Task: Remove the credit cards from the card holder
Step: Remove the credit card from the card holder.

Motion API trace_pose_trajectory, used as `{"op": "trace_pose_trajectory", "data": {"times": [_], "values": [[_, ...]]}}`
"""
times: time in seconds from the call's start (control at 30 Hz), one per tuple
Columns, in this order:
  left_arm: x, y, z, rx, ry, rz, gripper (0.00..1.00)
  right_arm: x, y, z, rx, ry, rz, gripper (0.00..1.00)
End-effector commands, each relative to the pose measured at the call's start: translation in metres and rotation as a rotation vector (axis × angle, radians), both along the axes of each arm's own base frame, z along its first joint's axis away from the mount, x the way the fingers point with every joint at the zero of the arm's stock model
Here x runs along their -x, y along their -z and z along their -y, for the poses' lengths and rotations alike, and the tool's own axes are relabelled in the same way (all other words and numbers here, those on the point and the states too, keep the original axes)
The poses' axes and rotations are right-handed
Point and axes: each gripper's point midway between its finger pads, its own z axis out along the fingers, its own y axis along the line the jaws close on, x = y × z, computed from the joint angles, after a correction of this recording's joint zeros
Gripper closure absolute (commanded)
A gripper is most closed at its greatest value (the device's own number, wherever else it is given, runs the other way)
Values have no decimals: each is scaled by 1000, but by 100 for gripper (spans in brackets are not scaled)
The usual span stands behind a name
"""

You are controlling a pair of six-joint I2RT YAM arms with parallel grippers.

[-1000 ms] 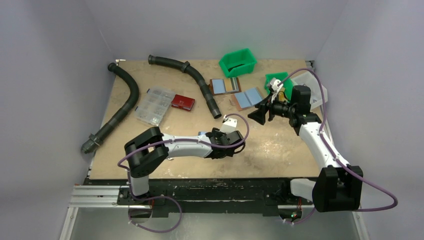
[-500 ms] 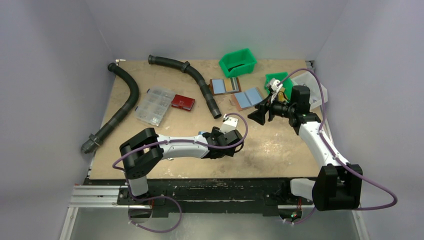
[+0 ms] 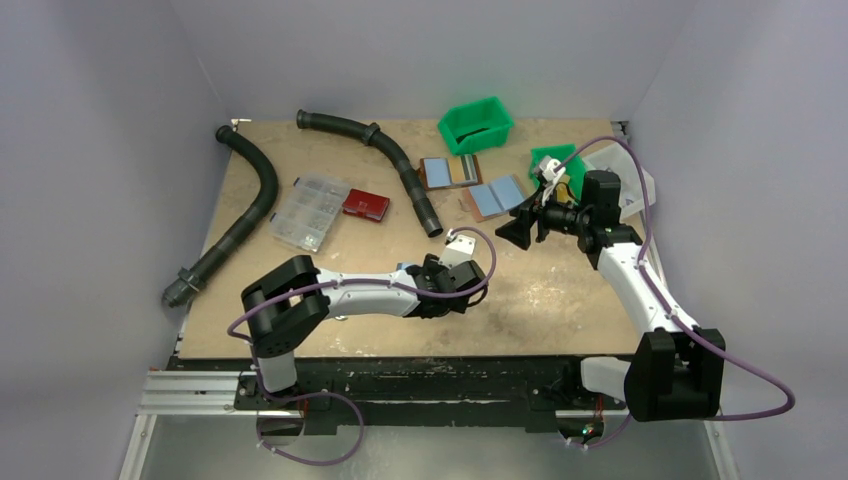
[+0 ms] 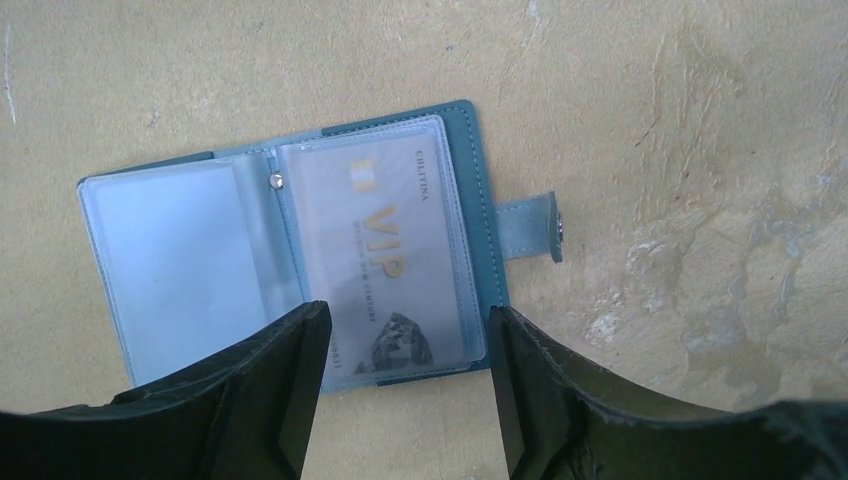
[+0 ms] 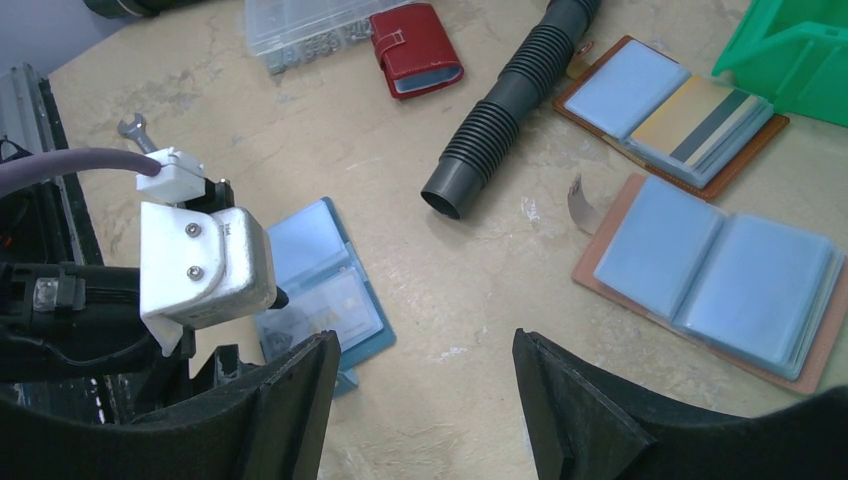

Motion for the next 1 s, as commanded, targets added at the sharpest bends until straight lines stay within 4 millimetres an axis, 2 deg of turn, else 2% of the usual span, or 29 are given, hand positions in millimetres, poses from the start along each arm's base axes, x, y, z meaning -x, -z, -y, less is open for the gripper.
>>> {"op": "trace_pose_trajectory", "data": {"times": [0.0,0.2,0.47,0.7,0.97], "values": [[-5,3,-4,-32,-7,17,38,-6,-19,-2,-6,-23,57,28],[-6,9,-5,-49,-8,6,39,-6,-19,-2,-6,-23,55,28],[-6,20,-15,-90,-23,-7,45,-5,-20,-2,-7,-25,56,28],[-5,34,-22,-130,-26,-32,40,-5,-21,-2,-7,-26,58,28],[-7,50,-40,-239,-57,-23,43,-4,-21,-2,-8,-27,58,28]]}}
